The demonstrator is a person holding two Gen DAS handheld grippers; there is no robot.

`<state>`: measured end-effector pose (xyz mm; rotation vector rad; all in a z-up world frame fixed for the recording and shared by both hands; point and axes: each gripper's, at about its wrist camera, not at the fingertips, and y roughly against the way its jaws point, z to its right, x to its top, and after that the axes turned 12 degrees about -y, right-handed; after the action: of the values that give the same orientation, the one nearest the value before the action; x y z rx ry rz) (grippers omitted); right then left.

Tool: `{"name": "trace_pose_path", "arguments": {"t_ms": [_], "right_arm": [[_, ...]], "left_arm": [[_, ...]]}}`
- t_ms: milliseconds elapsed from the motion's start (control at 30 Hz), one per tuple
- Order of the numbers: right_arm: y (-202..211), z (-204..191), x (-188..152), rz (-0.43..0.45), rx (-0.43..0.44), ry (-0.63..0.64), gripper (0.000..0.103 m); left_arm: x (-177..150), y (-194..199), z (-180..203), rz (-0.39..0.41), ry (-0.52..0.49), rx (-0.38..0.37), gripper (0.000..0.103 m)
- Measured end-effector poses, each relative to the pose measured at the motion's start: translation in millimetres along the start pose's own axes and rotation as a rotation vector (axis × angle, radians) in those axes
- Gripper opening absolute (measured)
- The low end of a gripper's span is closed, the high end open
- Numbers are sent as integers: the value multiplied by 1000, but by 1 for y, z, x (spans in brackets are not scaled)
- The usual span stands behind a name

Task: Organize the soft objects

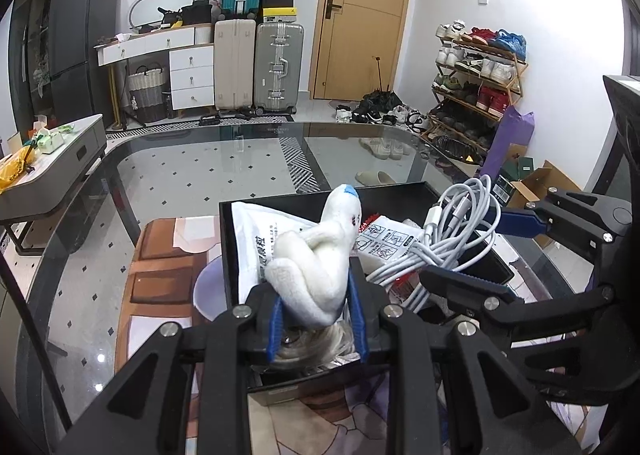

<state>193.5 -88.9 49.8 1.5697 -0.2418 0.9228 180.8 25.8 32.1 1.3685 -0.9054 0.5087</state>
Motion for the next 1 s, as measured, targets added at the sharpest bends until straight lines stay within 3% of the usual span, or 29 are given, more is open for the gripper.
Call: {"name": "trace_pose_path", "arguments": {"t_ms": [67, 167, 200, 267, 400, 500, 567, 733, 1000], "right_arm": [[0, 2, 1, 4, -2, -1, 60], [7, 2, 1, 40, 6, 7, 80], [10, 3, 0, 54, -3, 5, 81], [16, 6, 1, 71, -5, -13, 84], [30, 13, -4, 107, 1, -54, 96], [38, 15, -10, 138, 12, -84, 102], [45, 18, -16, 163, 36, -115, 102], [58, 27, -27, 221, 75, -183, 102], [71, 30, -48, 280, 103, -219, 102]], "left_arm": [[0, 1, 2, -5, -3, 5, 28], [-1, 3, 5, -8, -12, 9, 34], [-1, 5, 5, -6, -11, 6, 36], [0, 8, 5, -1, -8, 8, 51], [0, 17, 7, 10, -11, 15, 55], [-1, 25, 9, 21, -14, 14, 72], [-3, 32, 7, 39, -7, 32, 84], [-9, 47, 2, 71, 17, 65, 102], [-26, 58, 11, 105, -28, 127, 103]]}}
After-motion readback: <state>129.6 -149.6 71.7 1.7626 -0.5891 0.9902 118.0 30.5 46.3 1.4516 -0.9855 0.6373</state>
